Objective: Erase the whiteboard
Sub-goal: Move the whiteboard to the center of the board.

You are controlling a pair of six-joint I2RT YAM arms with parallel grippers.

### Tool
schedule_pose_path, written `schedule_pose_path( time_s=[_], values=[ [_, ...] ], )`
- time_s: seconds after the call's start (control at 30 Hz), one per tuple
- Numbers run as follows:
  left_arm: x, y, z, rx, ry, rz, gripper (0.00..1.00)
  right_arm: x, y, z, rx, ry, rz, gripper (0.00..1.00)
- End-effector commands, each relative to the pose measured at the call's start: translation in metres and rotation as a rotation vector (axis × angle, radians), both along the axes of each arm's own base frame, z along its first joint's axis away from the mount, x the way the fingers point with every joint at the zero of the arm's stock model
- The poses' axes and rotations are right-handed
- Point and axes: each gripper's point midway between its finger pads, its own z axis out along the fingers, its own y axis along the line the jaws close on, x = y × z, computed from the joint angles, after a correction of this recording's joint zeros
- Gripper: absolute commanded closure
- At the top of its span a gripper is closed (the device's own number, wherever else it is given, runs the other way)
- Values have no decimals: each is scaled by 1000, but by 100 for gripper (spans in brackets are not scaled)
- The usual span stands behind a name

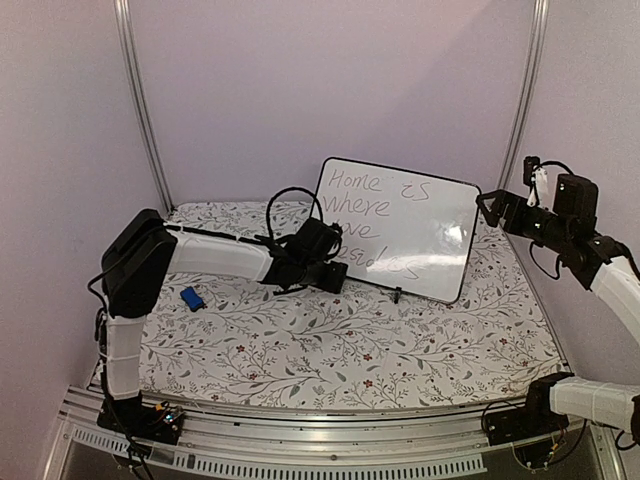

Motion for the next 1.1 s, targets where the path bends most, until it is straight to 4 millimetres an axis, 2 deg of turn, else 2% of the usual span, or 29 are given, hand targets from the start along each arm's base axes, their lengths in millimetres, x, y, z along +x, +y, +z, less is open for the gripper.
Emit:
schedule_pose_path(
  time_s=[0.0, 0.13, 0.23, 0.6, 0.8, 0.93, 1.07],
  values=[
    [0, -10, -9, 6, 12, -7, 31, -4, -5, 2, 11, -10, -19, 1],
    [4, -16, -17, 11, 16, -13, 32, -4, -5, 3, 13, -11, -18, 1],
    [8, -20, -21, 16, 16, -18, 41, -3, -5, 2, 12, -9, -21, 1],
    [21, -18, -29, -8, 40, -13, 45, -5, -4, 4, 16, -15, -15, 1],
    [25, -18, -32, -21, 40, -18, 54, -6, -4, 6, 19, -20, -13, 1],
    [28, -21, -37, -20, 46, -22, 55, -7, -3, 8, 24, -23, -7, 1],
    [30, -21, -43, -15, 50, -19, 60, -8, -2, 8, 26, -25, -3, 1]
  ],
)
